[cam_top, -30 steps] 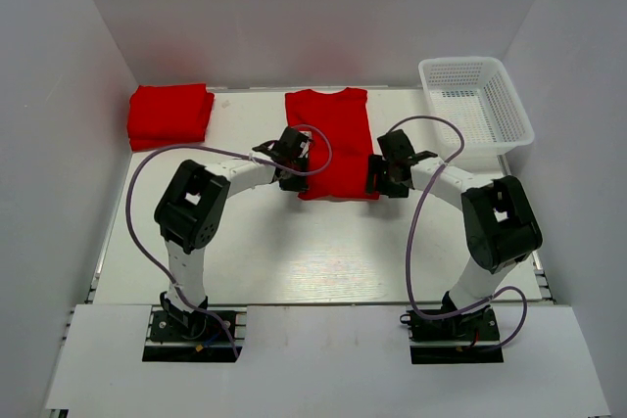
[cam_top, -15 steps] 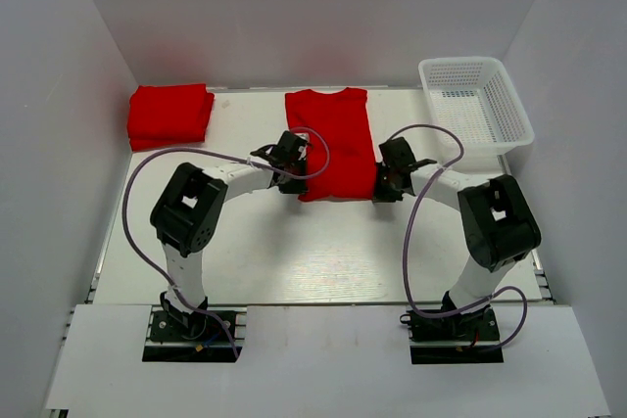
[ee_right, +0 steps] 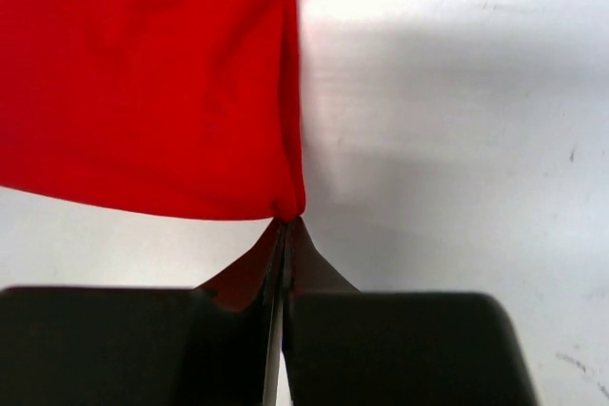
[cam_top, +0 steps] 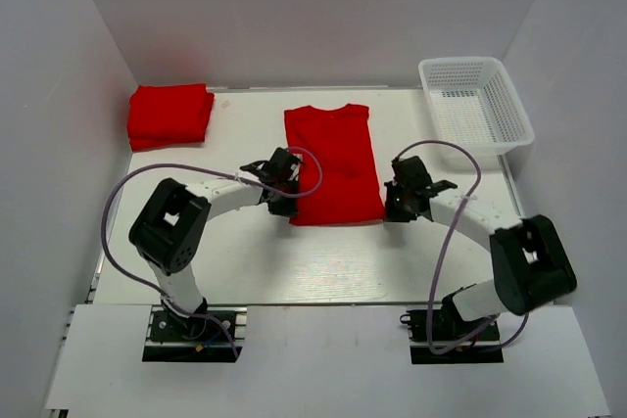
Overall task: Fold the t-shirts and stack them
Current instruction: Grab one side of the 2/3 rectangular tshirt with both arms, then fold the long partially folded tshirt into a neat square
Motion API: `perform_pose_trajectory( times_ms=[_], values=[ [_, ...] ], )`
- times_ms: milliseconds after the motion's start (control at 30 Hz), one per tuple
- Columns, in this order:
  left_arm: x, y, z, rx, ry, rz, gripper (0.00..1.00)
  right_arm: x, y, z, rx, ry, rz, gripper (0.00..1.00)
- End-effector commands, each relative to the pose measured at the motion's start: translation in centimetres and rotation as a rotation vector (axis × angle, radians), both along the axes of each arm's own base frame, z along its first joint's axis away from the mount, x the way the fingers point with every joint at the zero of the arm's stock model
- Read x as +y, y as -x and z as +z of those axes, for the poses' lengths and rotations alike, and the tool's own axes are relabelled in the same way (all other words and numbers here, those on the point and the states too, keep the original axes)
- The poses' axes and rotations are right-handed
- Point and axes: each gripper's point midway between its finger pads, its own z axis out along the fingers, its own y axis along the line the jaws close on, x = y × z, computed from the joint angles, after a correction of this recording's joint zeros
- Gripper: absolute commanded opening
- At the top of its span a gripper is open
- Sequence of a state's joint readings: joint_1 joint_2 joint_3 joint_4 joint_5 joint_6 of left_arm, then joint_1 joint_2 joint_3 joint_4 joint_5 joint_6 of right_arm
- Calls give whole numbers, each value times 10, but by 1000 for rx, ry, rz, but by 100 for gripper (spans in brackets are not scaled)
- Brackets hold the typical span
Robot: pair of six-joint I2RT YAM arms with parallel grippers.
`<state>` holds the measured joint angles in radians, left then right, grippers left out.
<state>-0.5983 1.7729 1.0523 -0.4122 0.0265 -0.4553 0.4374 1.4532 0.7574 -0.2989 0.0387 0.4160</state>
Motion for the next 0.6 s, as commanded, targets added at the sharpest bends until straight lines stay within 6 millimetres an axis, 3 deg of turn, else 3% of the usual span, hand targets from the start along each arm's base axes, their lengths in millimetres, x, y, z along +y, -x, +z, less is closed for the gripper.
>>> perform_pose_trajectory(
  times_ms=[0, 33, 67, 133, 167, 267, 367, 400, 467, 500, 567],
  values=[
    [24, 35, 7, 81, -67, -8, 0, -17, 30, 5, 47, 50, 35, 0],
    [23, 38, 18, 70, -46, -14, 0, -17, 36, 7, 49, 45, 59, 0],
    [24, 44, 25, 75, -49, -23, 0, -14, 36, 25, -8, 3, 69, 0],
    [26, 48, 37, 61, -40, -23, 0, -18, 44, 31, -15, 9, 83, 0],
    [29, 52, 48, 51, -33, -23, 0, -11, 46, 48, -55, -45, 109, 0],
    [21, 52, 70, 17, 12, -41, 0, -7, 50, 62, -78, -83, 118, 0],
    [13, 42, 99, -38, 66, -18, 0, 1, 40, 83, -143, -112, 139, 0],
    [12, 32, 113, -68, 79, 10, 0, 4, 28, 100, -187, -119, 135, 0],
    [14, 21, 129, -97, 86, 46, 0, 4, 15, 112, -230, -108, 130, 0],
    [15, 7, 145, -146, 71, 72, 0, 6, -1, 127, -277, -98, 117, 0],
    [13, -9, 152, -171, 53, 107, 0, 11, -15, 130, -296, -107, 105, 0]
  ],
)
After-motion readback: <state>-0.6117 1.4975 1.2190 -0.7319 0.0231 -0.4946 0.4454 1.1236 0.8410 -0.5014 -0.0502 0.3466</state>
